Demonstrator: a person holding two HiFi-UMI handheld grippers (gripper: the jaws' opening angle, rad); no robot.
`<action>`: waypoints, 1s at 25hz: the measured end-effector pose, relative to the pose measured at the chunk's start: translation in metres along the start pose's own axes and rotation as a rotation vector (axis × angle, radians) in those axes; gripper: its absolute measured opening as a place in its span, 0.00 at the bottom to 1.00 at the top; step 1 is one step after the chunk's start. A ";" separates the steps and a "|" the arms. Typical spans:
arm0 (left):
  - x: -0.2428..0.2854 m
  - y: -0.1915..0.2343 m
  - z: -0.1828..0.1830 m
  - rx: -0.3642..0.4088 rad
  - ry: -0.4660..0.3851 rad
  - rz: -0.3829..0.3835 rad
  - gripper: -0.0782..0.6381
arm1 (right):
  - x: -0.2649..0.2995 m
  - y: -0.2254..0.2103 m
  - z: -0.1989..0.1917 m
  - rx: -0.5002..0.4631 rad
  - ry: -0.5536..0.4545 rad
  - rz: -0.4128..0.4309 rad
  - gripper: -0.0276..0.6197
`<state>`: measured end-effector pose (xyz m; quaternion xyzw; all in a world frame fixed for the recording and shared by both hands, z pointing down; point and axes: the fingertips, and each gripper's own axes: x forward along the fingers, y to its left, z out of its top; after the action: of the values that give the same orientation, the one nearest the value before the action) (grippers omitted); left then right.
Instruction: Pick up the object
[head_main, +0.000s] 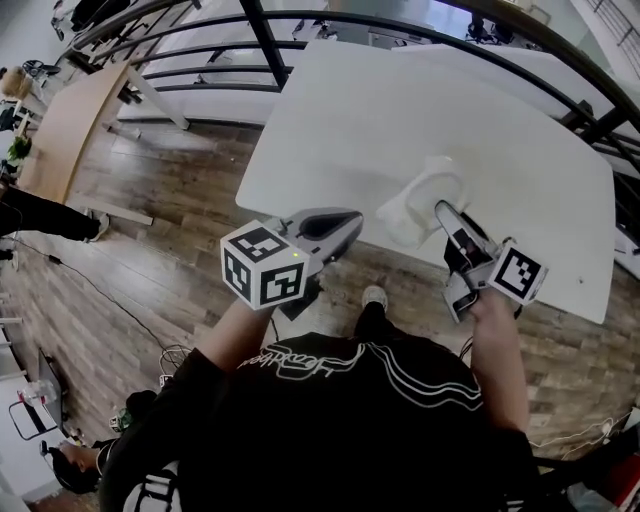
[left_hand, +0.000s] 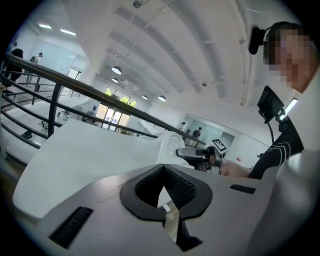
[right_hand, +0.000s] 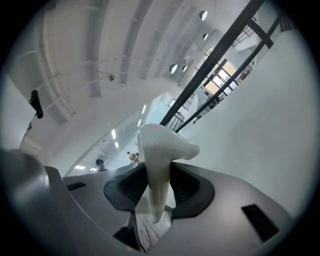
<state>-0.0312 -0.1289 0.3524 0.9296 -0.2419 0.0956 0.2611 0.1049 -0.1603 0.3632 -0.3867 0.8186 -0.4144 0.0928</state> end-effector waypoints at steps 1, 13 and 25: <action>-0.006 -0.009 0.002 0.008 -0.009 -0.006 0.12 | -0.008 0.011 -0.001 -0.011 -0.006 0.011 0.25; -0.058 -0.087 0.010 0.107 -0.066 -0.080 0.12 | -0.068 0.090 -0.035 -0.103 -0.063 0.066 0.25; -0.107 -0.153 -0.022 0.120 -0.096 -0.128 0.12 | -0.128 0.138 -0.093 -0.170 -0.083 0.079 0.25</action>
<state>-0.0481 0.0393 0.2711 0.9607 -0.1880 0.0483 0.1986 0.0712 0.0361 0.2976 -0.3775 0.8609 -0.3231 0.1095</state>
